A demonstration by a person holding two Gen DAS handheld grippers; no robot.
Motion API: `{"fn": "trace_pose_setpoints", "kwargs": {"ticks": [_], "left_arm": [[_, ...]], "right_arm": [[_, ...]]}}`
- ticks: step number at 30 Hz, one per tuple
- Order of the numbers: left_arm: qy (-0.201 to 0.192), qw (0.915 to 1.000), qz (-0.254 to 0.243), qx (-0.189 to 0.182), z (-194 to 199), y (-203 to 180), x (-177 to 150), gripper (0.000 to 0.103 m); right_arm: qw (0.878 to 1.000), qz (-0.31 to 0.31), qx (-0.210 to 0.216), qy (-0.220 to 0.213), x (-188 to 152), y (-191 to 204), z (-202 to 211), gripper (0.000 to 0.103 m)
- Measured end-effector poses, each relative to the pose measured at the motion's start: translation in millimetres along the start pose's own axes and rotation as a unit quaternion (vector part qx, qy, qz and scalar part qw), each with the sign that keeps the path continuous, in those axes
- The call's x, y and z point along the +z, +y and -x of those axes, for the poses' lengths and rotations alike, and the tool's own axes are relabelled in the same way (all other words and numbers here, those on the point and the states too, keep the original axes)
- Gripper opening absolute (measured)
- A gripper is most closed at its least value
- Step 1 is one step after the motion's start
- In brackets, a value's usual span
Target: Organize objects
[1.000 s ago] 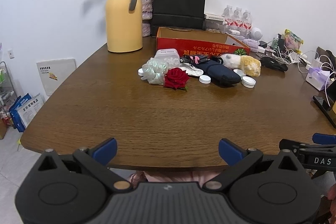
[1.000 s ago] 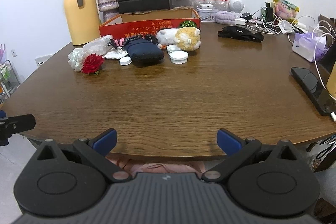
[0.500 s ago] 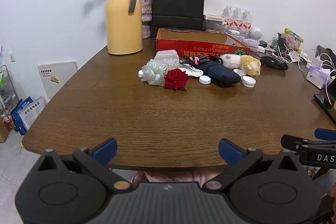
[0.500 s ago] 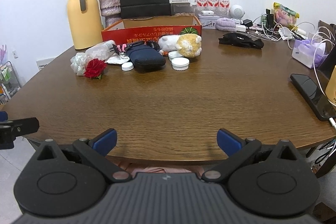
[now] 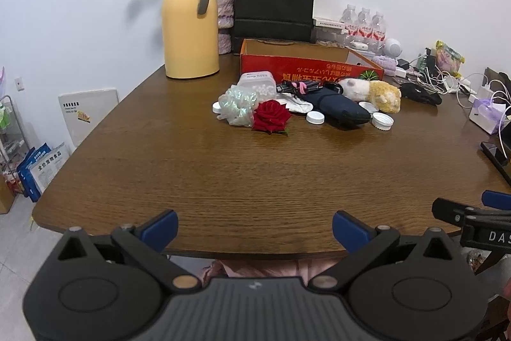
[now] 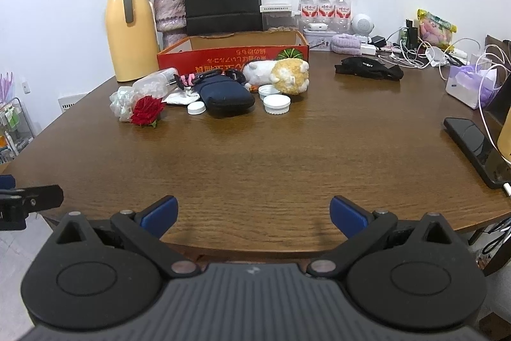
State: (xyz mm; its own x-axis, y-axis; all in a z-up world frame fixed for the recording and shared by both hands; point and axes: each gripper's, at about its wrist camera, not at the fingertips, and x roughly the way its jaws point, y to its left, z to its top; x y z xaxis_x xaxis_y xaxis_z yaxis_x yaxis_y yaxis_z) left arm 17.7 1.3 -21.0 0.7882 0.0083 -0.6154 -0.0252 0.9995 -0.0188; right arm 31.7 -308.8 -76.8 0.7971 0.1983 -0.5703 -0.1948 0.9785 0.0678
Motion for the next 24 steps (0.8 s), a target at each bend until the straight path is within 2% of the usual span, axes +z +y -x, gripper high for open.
{"fn": "trace_pose_setpoints", "kwargs": {"ticks": [3,6,8,10,12,14,17,19,21,22,24], "left_arm": [[-0.006,0.9999,0.008,-0.01,-6,3,4,0.103],[-0.032,0.9989,0.026,-0.023,-12,8,13,0.103],[-0.063,0.9976,0.026,-0.014,-20,9,23,0.103],[-0.078,0.9969,0.009,0.001,-35,7,34,0.102],[-0.08,0.9967,-0.007,0.008,-53,6,47,0.097],[-0.084,0.9962,-0.02,0.0,-73,8,59,0.095],[-0.095,0.995,-0.029,-0.007,-103,12,77,0.096],[-0.1,0.9944,-0.03,-0.016,-122,18,88,0.096],[-0.086,0.9957,-0.026,-0.021,-142,22,101,0.096],[-0.075,0.9969,-0.017,-0.017,-149,24,106,0.095],[-0.073,0.9971,-0.002,-0.022,-160,30,115,0.091]], "right_arm": [[1.0,0.013,-0.001,-0.024,3,0,-4,0.103],[0.997,0.036,-0.017,-0.065,10,2,-9,0.103],[0.996,0.039,-0.022,-0.08,19,2,-17,0.103],[0.996,0.039,-0.021,-0.072,32,0,-32,0.103],[0.997,0.029,0.005,-0.066,47,-8,-49,0.103],[0.996,0.01,0.01,-0.082,58,-15,-63,0.103],[0.989,0.036,0.026,-0.14,66,-21,-85,0.103],[0.99,0.069,0.02,-0.123,76,-18,-102,0.103],[0.996,0.077,0.019,-0.051,93,-15,-123,0.103],[0.996,0.071,0.035,-0.033,100,-14,-128,0.103],[0.993,0.058,0.087,-0.047,104,-7,-130,0.103]]}}
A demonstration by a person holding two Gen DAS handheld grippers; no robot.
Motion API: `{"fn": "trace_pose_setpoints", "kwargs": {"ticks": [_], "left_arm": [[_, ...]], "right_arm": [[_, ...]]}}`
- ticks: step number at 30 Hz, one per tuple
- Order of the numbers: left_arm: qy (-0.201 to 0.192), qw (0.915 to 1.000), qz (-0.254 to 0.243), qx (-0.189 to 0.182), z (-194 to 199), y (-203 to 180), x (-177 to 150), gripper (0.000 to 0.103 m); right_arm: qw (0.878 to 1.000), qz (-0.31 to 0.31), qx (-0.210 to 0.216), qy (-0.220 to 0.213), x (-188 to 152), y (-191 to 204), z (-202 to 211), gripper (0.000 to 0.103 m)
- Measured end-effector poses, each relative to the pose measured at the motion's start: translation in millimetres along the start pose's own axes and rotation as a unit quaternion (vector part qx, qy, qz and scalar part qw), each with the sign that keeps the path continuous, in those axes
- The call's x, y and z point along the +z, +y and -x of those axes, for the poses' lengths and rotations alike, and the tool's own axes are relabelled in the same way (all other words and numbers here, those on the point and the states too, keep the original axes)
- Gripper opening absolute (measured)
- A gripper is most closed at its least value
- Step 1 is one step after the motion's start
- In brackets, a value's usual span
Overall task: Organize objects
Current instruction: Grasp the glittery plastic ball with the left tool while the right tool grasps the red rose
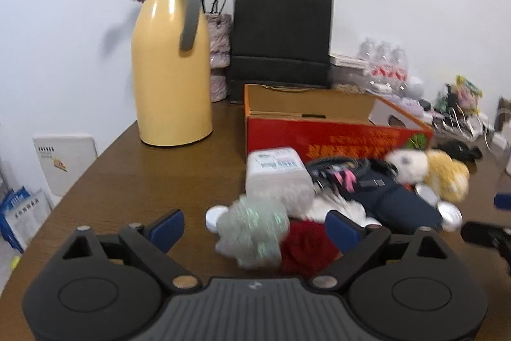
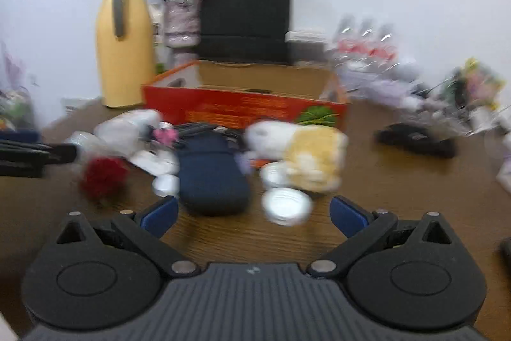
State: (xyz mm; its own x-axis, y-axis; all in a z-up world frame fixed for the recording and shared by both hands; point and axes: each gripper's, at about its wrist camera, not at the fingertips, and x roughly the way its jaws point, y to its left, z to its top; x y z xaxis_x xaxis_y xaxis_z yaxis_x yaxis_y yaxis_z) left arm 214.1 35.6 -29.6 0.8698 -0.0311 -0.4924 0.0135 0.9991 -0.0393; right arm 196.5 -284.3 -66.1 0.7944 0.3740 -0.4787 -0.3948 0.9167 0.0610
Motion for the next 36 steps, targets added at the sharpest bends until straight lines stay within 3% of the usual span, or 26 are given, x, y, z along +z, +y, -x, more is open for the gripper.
{"fn": "trace_pose_setpoints", "kwargs": {"ticks": [2,4,5,7,9,12,14,17,19,22,24,26,28,30,31,32,34,36], "left_arm": [[-0.005,1.0,-0.004,-0.007,-11,3,5,0.084],[0.009,0.9999,0.001,-0.006,-22,6,8,0.075],[0.016,0.9998,0.006,-0.014,-25,8,9,0.057],[0.036,0.9986,0.014,-0.035,-31,12,8,0.036],[0.035,0.9984,0.019,-0.04,-28,17,5,0.035],[0.029,0.9983,0.025,-0.044,-17,24,3,0.026],[0.032,0.9977,0.039,-0.045,-8,28,3,0.021],[0.024,0.9978,0.047,-0.04,11,32,2,0.018],[0.018,0.9975,0.055,-0.04,26,35,0,0.018],[0.021,0.9969,0.06,-0.047,45,33,-12,0.019],[0.018,0.9975,0.051,-0.046,54,25,-24,0.027],[0.013,0.9984,0.039,-0.038,61,13,-35,0.061],[0.003,0.9996,0.014,-0.024,67,1,-43,0.073],[-0.006,0.9998,-0.006,-0.019,71,-9,-49,0.077],[-0.004,0.9997,-0.013,-0.022,71,-13,-50,0.08],[0.002,0.9996,-0.017,-0.024,69,-17,-51,0.08],[0.011,0.9994,-0.024,-0.025,66,-22,-54,0.08],[0.019,0.9994,-0.026,-0.016,62,-23,-57,0.08]], "right_arm": [[0.999,0.032,0.013,-0.004,3,17,-10,0.103],[0.998,0.063,-0.016,-0.003,3,32,-25,0.102],[0.998,0.065,-0.01,-0.003,3,36,-30,0.096],[0.998,0.05,0.041,0.001,4,44,-36,0.091],[0.994,0.062,0.085,0.005,4,61,-42,0.091],[0.989,0.106,0.104,0.01,5,95,-55,0.091],[0.986,0.125,0.11,0.027,6,115,-69,0.085],[0.983,0.145,0.109,0.039,1,135,-79,0.036],[0.983,0.158,0.084,0.029,-6,138,-70,0.029],[0.986,0.138,0.082,0.031,-16,127,-44,0.027],[0.99,0.123,0.069,0.032,-26,113,-23,0.027],[0.993,0.106,0.046,0.032,-35,98,-4,0.027],[0.996,0.076,0.022,0.031,-43,79,16,0.027],[0.998,0.05,0.005,0.028,-48,63,28,0.029],[0.999,0.039,-0.003,0.022,-51,56,34,0.041],[0.999,0.027,-0.014,0.014,-55,51,39,0.06],[0.999,0.023,-0.022,0.003,-60,47,46,0.072],[0.999,0.035,-0.025,0.001,-64,50,48,0.076]]}}
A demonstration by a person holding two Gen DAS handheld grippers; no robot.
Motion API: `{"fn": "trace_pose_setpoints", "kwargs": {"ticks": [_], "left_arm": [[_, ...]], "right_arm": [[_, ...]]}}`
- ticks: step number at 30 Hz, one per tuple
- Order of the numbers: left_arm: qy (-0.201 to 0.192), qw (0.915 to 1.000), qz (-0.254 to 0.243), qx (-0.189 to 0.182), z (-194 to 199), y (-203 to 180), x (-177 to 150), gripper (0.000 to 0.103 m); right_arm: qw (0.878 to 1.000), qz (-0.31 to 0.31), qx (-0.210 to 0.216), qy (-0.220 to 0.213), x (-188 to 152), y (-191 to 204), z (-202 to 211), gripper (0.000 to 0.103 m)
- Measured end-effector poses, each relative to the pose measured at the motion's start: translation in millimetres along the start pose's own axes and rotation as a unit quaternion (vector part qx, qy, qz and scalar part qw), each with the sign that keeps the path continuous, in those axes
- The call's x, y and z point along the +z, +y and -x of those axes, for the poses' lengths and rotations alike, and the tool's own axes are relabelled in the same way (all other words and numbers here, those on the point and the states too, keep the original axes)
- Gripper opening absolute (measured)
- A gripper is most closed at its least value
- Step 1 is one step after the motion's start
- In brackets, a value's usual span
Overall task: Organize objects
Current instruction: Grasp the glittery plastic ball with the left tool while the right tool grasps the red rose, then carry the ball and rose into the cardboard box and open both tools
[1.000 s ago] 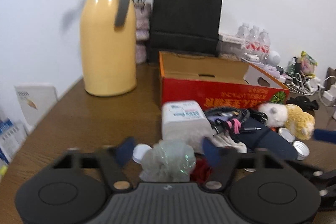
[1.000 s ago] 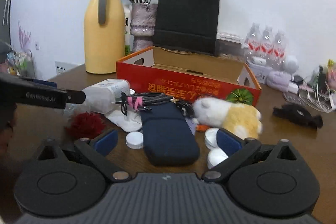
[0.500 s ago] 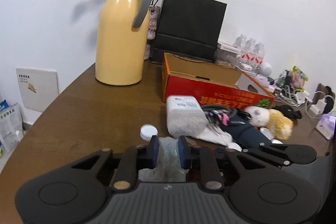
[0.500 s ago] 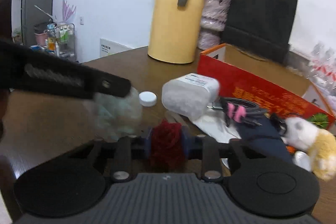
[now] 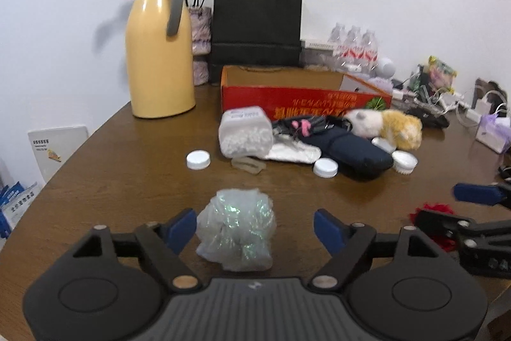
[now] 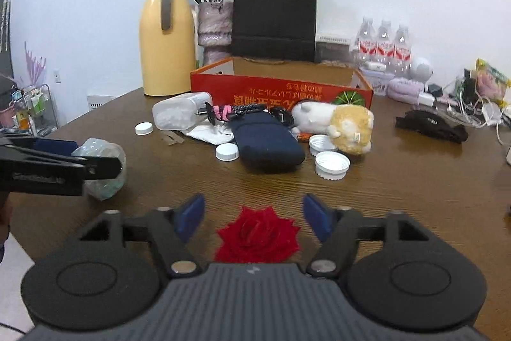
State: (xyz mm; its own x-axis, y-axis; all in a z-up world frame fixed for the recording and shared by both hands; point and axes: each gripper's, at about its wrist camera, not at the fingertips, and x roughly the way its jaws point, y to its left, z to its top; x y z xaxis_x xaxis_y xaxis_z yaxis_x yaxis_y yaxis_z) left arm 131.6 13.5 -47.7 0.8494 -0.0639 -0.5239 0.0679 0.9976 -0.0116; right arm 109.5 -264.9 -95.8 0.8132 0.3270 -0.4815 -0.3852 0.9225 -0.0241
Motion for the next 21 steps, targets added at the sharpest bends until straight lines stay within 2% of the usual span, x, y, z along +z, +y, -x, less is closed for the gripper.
{"fn": "trace_pose_setpoints", "kwargs": {"ticks": [4,6,7,8,9,11,13,18,21], "left_arm": [[0.011,0.9998,0.01,0.015,-6,5,-3,0.077],[0.013,0.9997,0.01,0.019,-9,7,-4,0.063],[0.019,0.9995,0.011,0.021,-11,8,-5,0.051],[0.028,0.9993,0.012,0.021,-14,8,-5,0.044],[0.028,0.9993,0.014,0.02,-14,9,-6,0.044],[0.019,0.9996,0.014,0.017,-9,9,-3,0.041],[0.008,0.9999,0.014,0.005,-5,8,6,0.041],[-0.012,0.9985,0.017,-0.05,-5,8,48,0.041],[-0.014,0.9961,0.007,-0.086,-21,8,90,0.041]], "right_arm": [[0.999,0.021,-0.021,0.017,-4,7,-13,0.075],[0.999,0.019,-0.026,0.029,-6,6,-19,0.071],[0.999,0.017,-0.028,0.031,-7,4,-20,0.069],[0.999,0.016,-0.03,0.03,-8,3,-20,0.066],[0.999,0.014,-0.03,0.028,-9,2,-19,0.062],[0.999,0.006,-0.02,0.029,-9,-4,-17,0.044],[1.0,-0.005,-0.007,0.028,-7,-10,-15,0.036],[1.0,-0.016,0.012,0.003,20,-30,-10,0.034],[0.998,-0.023,0.048,-0.03,58,-54,-10,0.034]]}}
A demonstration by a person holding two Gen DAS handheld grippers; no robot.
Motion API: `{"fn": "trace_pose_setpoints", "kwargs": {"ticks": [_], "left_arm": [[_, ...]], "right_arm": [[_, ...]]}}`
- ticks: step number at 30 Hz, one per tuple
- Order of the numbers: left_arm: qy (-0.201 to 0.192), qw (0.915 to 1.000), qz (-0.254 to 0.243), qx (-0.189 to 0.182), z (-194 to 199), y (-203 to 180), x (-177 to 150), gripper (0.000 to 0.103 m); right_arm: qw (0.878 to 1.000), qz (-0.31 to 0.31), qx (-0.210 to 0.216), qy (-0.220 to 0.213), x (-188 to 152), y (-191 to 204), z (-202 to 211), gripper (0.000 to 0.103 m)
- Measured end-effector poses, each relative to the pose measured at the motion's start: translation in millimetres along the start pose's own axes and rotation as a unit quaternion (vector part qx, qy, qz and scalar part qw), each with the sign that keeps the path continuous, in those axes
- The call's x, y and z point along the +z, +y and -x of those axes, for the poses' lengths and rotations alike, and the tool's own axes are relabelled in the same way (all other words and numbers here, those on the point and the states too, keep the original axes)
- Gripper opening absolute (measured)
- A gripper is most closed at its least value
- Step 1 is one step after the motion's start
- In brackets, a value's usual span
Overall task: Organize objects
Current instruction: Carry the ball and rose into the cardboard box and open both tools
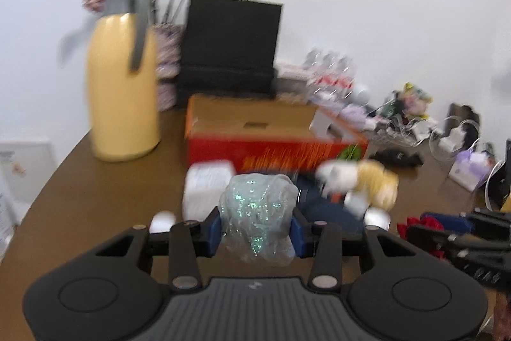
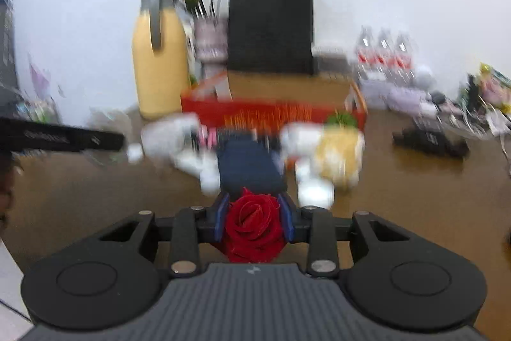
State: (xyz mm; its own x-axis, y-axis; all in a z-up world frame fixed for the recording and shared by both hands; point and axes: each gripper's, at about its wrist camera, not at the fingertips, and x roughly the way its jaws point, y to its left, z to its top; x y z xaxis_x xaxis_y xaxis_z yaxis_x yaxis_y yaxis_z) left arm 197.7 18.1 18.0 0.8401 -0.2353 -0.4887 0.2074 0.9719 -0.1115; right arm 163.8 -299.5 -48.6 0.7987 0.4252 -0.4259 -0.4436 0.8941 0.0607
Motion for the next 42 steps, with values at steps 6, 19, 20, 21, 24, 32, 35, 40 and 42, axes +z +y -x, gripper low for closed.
{"fn": "trace_pose_setpoints", "kwargs": {"ticks": [6,19,20,21,24,32,35,40,42], "left_arm": [[0.032,0.9993,0.002,-0.018,-109,19,112,0.041],[0.126,0.9867,-0.045,0.093,-350,63,166,0.058],[0.135,0.9858,-0.041,0.091,-352,64,168,0.061],[0.133,0.9868,-0.031,0.087,-351,67,168,0.061],[0.13,0.9872,-0.026,0.089,-347,67,170,0.069],[0.094,0.9905,-0.034,0.095,-273,44,194,0.071],[0.07,0.9928,-0.041,0.088,-216,34,197,0.074],[0.01,0.9987,-0.046,0.017,-90,18,163,0.088],[0.0,0.9992,-0.04,-0.001,-45,14,134,0.089]], "right_arm": [[0.999,0.023,0.012,-0.022,113,-57,-78,0.035],[0.975,-0.056,-0.106,0.185,148,-164,-378,0.053],[0.977,-0.05,-0.1,0.18,151,-163,-378,0.075],[0.979,-0.047,-0.095,0.172,152,-162,-377,0.086],[0.982,-0.041,-0.089,0.164,155,-155,-374,0.093],[0.988,-0.055,-0.062,0.13,190,-148,-316,0.1],[0.993,-0.031,-0.051,0.097,197,-129,-259,0.103],[0.998,-0.014,-0.017,0.055,170,-98,-141,0.103],[0.999,-0.021,0.007,0.041,145,-86,-96,0.103]]}}
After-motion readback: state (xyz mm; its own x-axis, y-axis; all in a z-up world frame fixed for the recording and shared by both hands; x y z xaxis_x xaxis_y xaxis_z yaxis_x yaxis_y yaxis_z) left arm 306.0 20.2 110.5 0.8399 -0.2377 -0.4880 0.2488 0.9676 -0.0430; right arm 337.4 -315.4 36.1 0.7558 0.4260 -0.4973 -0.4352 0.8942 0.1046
